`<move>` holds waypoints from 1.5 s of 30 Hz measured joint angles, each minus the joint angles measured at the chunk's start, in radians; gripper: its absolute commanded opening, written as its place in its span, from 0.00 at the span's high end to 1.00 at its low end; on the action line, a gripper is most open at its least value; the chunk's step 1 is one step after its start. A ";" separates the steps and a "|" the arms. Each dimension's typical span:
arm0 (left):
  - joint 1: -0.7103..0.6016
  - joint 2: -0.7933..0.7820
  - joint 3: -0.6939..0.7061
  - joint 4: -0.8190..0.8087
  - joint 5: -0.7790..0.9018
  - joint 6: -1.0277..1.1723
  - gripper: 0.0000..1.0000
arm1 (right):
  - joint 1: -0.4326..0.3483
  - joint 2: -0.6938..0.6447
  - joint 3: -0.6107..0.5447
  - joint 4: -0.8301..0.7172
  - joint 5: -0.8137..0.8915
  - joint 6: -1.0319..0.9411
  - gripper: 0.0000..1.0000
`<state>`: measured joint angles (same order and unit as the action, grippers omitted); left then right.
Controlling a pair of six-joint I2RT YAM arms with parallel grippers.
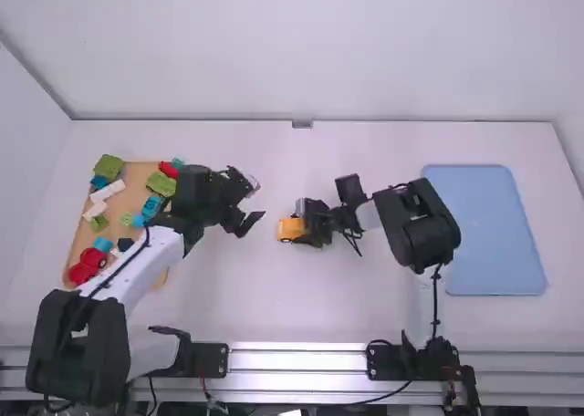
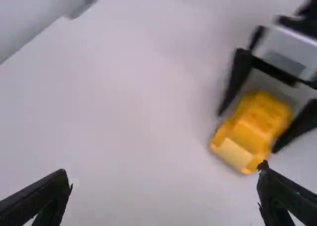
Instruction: Assemble lego blocks to make yellow taxi
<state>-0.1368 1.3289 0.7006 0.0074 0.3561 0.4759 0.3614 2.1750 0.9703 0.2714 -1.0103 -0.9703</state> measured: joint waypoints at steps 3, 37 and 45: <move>-0.003 -0.004 -0.024 0.054 -0.119 -0.138 0.01 | 0.011 0.000 0.032 -0.046 -0.001 -0.026 0.53; -0.004 -0.004 -0.040 0.137 -0.394 -0.372 0.01 | -0.864 -0.380 0.056 -0.204 0.645 0.483 0.79; -0.003 -0.004 -0.040 0.196 -0.394 -0.413 0.01 | -0.958 -0.324 -0.164 -0.067 0.624 0.676 0.02</move>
<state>-0.1402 1.3247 0.6605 0.2031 -0.0383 0.0628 -0.5961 1.8511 0.8066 0.2047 -0.3859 -0.2947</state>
